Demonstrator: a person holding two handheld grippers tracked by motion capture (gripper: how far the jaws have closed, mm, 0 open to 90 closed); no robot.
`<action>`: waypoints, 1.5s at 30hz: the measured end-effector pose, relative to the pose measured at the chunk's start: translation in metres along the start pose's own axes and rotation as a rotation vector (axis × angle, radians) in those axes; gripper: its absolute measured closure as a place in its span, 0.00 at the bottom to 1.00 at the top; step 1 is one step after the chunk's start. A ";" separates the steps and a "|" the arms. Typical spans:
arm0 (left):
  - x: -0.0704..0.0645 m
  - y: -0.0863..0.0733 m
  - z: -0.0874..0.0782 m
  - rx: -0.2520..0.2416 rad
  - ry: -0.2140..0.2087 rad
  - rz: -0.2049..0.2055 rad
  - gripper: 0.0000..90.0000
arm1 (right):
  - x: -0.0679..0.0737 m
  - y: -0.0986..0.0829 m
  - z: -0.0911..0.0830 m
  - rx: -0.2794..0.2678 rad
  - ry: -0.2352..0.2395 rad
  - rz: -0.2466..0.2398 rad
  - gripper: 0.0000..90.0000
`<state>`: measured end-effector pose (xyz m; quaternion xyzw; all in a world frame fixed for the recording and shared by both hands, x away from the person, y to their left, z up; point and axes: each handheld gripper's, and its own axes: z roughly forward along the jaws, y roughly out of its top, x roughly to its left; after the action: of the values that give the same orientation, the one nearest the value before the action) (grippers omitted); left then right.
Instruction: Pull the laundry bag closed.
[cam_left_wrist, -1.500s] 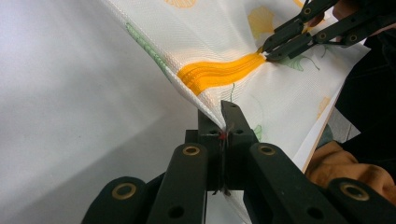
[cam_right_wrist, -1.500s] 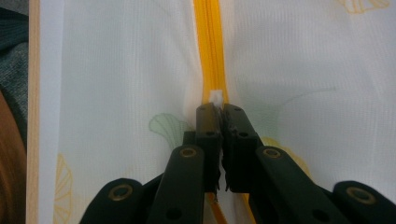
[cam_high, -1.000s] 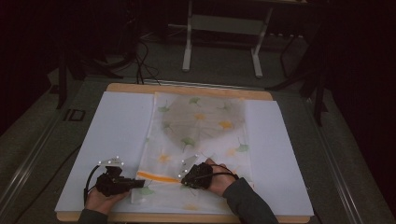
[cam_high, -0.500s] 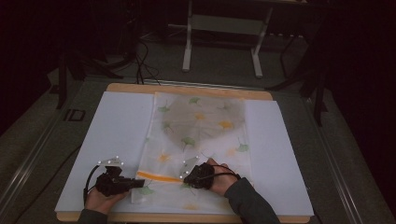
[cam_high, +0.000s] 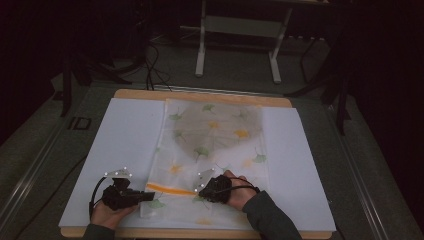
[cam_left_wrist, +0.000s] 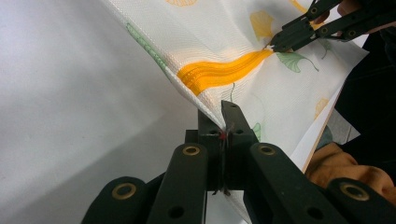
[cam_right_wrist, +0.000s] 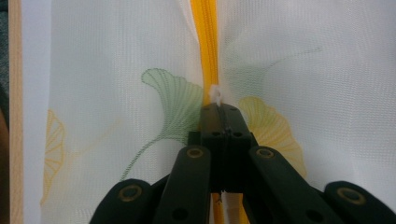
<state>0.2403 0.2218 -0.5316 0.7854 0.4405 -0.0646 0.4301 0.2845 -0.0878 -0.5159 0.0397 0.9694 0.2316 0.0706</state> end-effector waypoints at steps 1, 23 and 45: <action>0.000 0.000 0.000 0.000 0.000 0.000 0.98 | 0.000 0.000 0.000 0.000 0.000 0.000 1.00; 0.002 0.000 -0.001 -0.005 0.001 -0.003 0.98 | 0.002 -0.006 -0.006 0.029 -0.017 -0.010 1.00; 0.003 -0.001 -0.003 -0.012 0.008 -0.010 0.98 | -0.001 -0.026 -0.016 0.044 -0.032 0.013 1.00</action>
<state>0.2405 0.2263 -0.5315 0.7809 0.4466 -0.0610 0.4325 0.2815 -0.1180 -0.5138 0.0514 0.9728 0.2099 0.0838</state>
